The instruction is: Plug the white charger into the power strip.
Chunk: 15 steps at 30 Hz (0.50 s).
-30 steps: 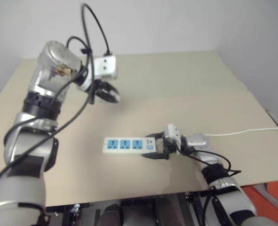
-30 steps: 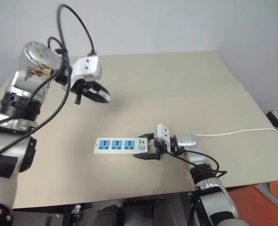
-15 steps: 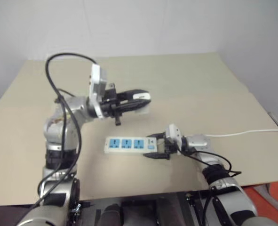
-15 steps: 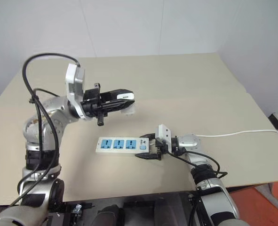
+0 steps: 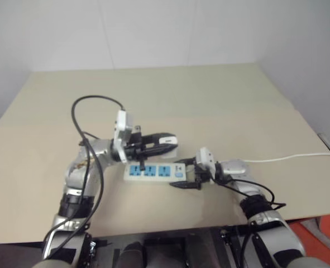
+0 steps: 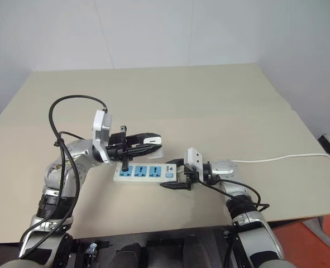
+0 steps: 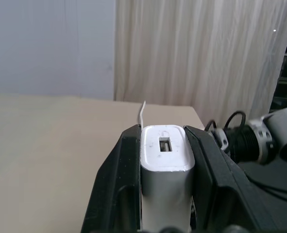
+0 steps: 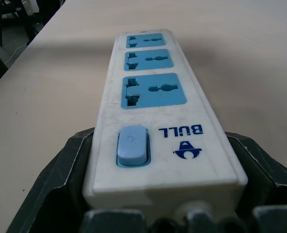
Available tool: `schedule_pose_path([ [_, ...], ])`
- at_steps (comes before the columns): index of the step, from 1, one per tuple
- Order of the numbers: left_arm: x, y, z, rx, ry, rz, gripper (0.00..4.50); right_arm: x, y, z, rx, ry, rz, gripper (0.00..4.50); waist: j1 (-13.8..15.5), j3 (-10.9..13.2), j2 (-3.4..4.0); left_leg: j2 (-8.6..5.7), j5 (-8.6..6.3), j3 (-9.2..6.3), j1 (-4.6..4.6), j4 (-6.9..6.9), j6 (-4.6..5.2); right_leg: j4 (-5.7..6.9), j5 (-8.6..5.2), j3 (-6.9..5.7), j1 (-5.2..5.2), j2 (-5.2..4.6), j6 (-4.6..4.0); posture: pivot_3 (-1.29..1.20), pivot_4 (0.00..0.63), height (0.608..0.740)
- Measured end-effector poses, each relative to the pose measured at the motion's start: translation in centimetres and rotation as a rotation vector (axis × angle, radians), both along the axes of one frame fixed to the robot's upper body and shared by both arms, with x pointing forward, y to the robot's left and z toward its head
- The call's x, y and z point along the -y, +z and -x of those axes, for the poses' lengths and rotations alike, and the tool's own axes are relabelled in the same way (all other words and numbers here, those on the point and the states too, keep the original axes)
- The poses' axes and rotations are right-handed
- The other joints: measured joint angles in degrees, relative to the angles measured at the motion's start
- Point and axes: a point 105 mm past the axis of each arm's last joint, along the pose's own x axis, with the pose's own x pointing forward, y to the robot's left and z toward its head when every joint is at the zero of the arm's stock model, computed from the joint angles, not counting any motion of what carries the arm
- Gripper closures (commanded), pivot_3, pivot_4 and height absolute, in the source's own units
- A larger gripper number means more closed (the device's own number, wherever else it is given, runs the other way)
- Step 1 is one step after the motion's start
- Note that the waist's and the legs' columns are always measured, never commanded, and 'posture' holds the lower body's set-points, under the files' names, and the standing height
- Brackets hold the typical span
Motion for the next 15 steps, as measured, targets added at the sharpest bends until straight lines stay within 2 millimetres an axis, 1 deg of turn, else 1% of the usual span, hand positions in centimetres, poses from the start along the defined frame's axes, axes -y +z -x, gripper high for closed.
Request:
schedule_pose_path([
  [11,-0.2,-2.4,-0.1,-0.049,-0.027,-0.078,3.47,0.0,0.0,0.0,0.001,-0.001,0.0,1.04,0.0,0.0,0.0,0.0,0.0,0.0,0.01,-0.02,0.0,-0.03,0.0,0.0,0.0,0.02,-0.01,0.0,0.15,0.74],
  [15,-0.1,-2.6,-0.1,-0.037,-0.036,-0.081,3.47,0.0,0.0,0.0,0.001,-0.002,0.0,1.04,0.0,0.0,0.0,0.01,0.0,0.0,0.01,-0.02,0.0,-0.04,0.0,0.0,0.0,0.02,-0.01,0.0,0.15,0.74],
])
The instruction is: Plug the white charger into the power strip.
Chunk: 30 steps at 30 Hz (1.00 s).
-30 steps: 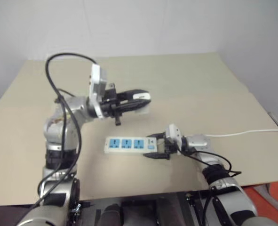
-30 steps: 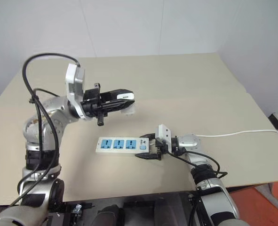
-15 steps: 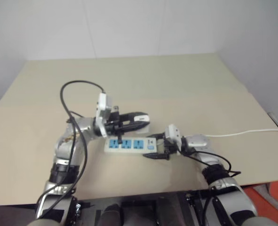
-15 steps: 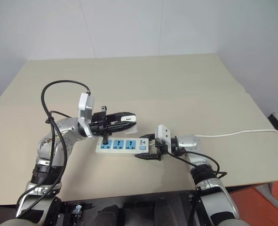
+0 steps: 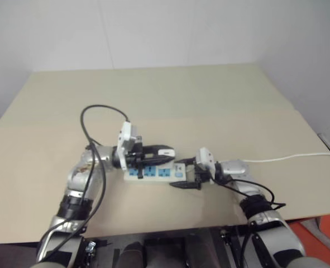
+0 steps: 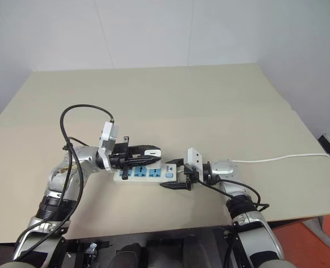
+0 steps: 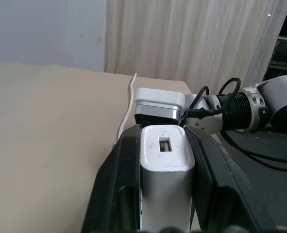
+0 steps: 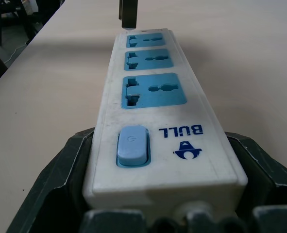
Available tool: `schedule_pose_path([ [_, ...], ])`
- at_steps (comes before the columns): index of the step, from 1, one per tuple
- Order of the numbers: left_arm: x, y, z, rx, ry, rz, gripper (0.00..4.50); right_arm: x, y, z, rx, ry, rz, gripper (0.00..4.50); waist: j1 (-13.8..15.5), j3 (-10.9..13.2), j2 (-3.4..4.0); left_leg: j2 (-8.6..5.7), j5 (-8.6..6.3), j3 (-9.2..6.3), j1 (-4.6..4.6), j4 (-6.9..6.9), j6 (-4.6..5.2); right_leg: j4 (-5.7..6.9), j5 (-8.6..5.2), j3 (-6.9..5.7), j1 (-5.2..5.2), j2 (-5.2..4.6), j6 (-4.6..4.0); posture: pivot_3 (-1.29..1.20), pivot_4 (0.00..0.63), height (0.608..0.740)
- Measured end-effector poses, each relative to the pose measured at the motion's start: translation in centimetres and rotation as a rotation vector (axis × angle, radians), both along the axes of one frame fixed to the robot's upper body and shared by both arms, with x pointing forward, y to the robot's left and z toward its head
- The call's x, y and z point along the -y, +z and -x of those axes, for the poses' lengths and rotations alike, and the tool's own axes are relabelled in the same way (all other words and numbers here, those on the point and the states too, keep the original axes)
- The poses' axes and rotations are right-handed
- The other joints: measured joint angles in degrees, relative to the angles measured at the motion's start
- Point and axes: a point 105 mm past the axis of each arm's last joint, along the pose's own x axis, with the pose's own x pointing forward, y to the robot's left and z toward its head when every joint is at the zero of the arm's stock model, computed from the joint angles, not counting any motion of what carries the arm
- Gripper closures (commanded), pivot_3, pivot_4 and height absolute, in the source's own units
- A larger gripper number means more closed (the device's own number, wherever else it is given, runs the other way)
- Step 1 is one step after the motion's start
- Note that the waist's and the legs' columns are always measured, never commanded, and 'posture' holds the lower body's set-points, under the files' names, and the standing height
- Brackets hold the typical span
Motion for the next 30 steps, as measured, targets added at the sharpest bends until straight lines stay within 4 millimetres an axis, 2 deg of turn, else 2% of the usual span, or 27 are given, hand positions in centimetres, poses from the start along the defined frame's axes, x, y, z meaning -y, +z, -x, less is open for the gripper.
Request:
schedule_pose_path([
  [11,-0.2,-1.7,-0.5,0.016,0.013,-0.035,3.47,0.0,0.0,-0.1,0.0,-0.005,-0.001,1.04,0.01,0.0,0.0,0.0,0.0,0.01,0.0,-0.02,0.0,-0.07,0.01,0.0,0.0,0.01,-0.01,0.0,0.15,0.74],
  [19,-0.1,-2.6,-0.1,0.02,-0.002,-0.048,3.47,0.0,0.1,-0.1,0.0,-0.012,-0.002,1.04,0.01,0.0,0.0,0.02,0.0,0.01,0.0,-0.03,0.0,-0.09,0.01,-0.01,0.01,0.01,-0.02,0.0,0.15,0.74],
  [30,0.4,-3.2,-0.3,0.011,-0.003,-0.046,3.47,0.0,0.0,-0.2,-0.001,-0.014,-0.003,1.04,0.02,0.0,0.0,0.04,0.0,0.01,0.0,-0.05,0.01,-0.19,0.03,-0.02,0.05,0.03,-0.05,0.0,0.15,0.74],
])
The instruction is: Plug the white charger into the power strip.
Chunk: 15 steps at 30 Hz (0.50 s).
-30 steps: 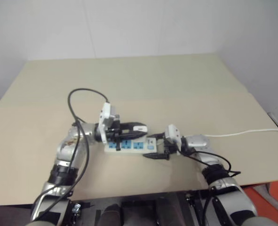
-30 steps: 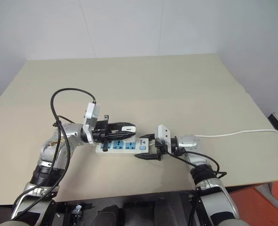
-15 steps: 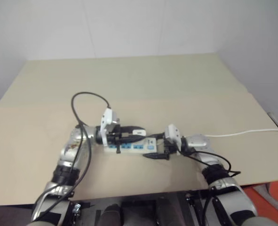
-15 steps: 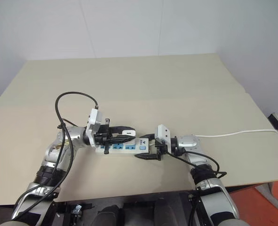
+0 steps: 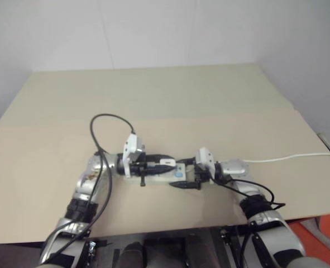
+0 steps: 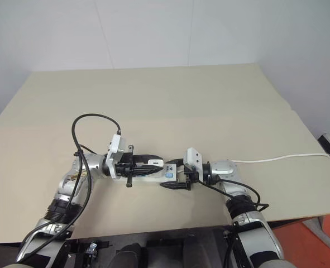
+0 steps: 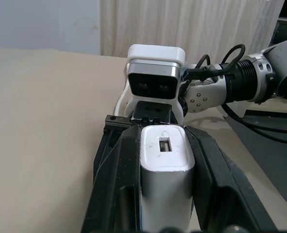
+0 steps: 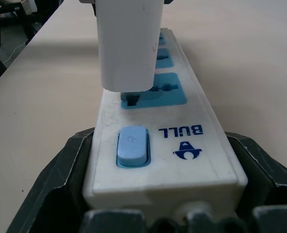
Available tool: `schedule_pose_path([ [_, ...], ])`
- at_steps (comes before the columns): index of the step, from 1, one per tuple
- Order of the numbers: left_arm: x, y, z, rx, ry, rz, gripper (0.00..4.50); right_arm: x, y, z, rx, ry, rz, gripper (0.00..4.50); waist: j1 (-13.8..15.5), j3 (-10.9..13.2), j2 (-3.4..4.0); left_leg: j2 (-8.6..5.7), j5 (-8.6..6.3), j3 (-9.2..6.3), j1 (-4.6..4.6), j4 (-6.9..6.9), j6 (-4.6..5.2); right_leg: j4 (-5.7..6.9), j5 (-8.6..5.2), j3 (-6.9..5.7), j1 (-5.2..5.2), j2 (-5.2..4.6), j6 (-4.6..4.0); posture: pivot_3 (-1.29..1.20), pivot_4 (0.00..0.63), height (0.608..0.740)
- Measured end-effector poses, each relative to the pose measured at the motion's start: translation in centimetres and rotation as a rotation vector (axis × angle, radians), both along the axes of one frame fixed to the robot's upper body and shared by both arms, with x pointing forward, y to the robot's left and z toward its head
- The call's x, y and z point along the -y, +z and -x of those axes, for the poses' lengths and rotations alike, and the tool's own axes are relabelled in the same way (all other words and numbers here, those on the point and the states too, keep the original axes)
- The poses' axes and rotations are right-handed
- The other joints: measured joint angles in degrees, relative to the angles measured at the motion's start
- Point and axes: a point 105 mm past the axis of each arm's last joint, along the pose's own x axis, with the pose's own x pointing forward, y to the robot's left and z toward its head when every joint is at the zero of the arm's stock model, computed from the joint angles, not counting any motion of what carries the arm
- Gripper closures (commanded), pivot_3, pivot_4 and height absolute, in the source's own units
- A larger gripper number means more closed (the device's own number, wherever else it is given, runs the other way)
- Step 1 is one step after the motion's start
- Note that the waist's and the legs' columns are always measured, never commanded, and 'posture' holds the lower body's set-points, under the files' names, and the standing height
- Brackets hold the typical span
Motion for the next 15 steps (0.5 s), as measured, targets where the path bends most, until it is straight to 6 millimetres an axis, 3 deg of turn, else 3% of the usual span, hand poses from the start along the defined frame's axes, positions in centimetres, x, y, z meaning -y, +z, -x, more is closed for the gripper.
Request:
schedule_pose_path([
  [15,-0.04,-0.04,-0.29,0.007,0.006,0.003,3.47,0.01,0.01,-0.01,-0.001,-0.002,0.001,1.04,0.01,0.0,0.0,0.0,0.0,0.0,0.0,-0.02,0.0,-0.04,0.01,-0.01,0.01,0.0,-0.01,0.0,0.15,0.74],
])
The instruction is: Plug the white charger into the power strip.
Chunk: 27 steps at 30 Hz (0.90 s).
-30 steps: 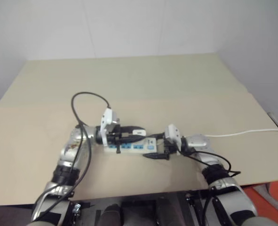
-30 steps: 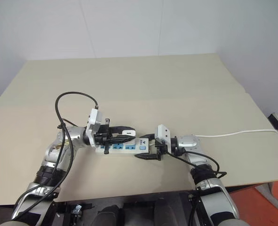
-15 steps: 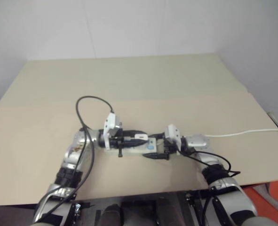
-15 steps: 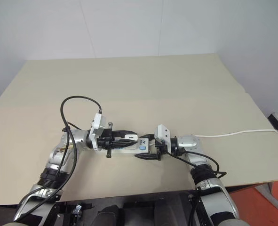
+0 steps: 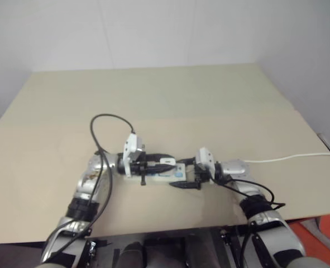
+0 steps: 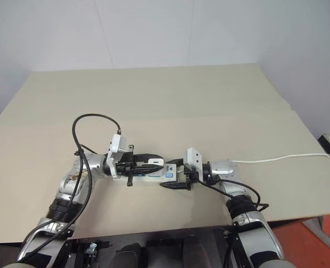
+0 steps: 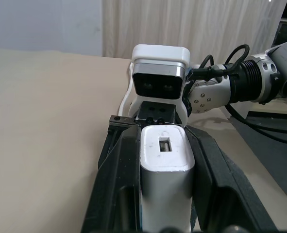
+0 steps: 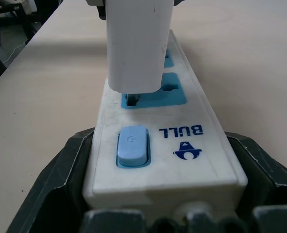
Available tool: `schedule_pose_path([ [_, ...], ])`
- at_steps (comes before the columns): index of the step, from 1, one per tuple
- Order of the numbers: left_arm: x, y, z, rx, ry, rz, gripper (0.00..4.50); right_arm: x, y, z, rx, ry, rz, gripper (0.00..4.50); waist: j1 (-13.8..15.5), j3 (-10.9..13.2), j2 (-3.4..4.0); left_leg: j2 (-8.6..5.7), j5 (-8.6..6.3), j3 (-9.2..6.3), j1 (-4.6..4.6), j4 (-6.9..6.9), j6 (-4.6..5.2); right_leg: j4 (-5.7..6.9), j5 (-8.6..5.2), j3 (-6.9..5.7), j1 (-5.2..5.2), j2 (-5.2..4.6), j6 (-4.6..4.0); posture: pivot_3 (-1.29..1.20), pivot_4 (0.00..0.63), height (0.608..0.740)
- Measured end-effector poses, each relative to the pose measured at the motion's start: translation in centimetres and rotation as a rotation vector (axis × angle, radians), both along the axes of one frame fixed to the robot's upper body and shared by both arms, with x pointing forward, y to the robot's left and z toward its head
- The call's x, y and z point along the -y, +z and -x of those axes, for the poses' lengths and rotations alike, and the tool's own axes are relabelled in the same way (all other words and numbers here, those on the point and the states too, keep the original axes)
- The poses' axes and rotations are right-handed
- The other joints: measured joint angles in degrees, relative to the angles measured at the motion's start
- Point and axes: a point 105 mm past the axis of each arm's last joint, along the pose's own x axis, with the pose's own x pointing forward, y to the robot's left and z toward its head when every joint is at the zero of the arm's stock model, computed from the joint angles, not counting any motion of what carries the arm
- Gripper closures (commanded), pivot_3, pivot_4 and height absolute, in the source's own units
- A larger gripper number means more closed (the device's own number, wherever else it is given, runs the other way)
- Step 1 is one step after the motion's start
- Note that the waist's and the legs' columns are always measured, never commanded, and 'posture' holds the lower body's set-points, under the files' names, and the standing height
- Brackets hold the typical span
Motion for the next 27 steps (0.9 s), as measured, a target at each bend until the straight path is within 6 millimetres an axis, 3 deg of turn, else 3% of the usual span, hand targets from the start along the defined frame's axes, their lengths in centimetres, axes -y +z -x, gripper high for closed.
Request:
schedule_pose_path([
  [27,-0.42,-0.04,-0.14,-0.002,0.003,-0.017,3.47,-0.07,0.0,0.06,0.0,0.0,0.0,1.04,-0.01,0.0,0.0,0.01,0.0,0.0,0.0,-0.04,0.0,-0.06,0.01,-0.01,0.0,0.01,-0.01,0.0,0.15,0.74],
])
